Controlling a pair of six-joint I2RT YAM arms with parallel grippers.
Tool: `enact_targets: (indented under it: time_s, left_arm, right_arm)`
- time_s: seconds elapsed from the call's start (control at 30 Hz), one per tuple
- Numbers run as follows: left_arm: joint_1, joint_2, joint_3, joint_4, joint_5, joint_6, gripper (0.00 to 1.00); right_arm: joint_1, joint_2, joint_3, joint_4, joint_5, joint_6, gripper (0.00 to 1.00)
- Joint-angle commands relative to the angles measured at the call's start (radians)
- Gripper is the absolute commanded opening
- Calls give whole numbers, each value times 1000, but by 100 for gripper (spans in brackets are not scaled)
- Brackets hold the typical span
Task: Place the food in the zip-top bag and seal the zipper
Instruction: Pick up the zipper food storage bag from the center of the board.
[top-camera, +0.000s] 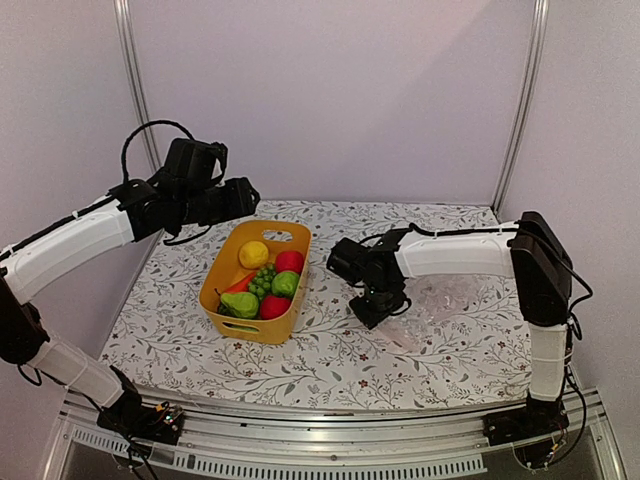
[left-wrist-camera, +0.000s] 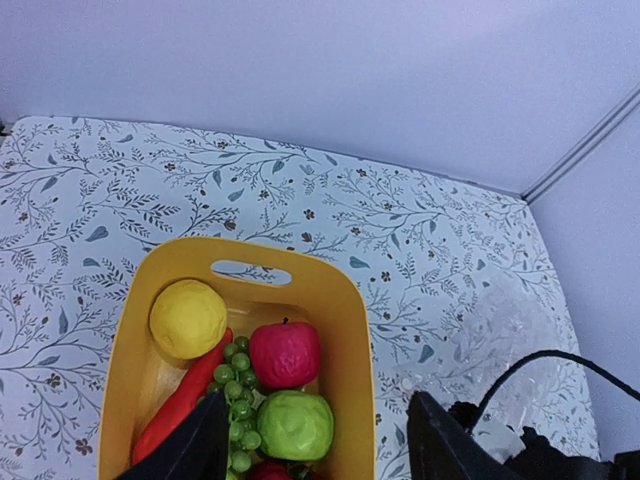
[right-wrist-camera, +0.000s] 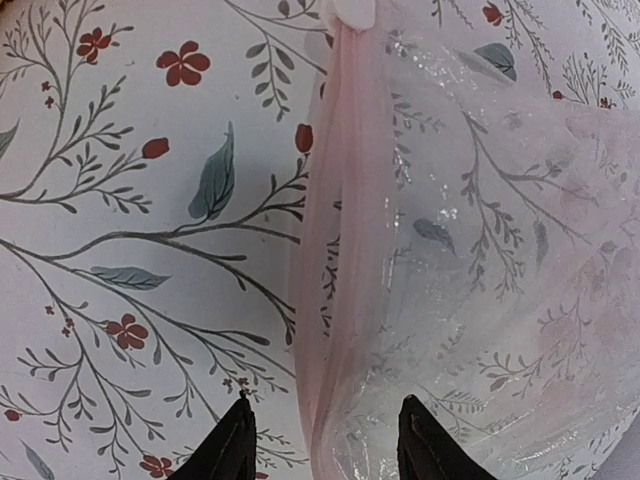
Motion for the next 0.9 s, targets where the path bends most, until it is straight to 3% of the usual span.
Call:
enact_targets:
  time_s: [0.0,0.1,0.87]
  left_arm:
    - [-2,-20,7,-26,-12,-6,60]
    - [-2,-32,-10,-24,-16,-19,60]
    - [-2,-14,-32,-2,10,-31,60]
  right_arm:
    - [9,55,28,-5,58,12,42]
    - [8,64,29,-12,91,21,36]
    - [-21,67,-62,19,270,14,26]
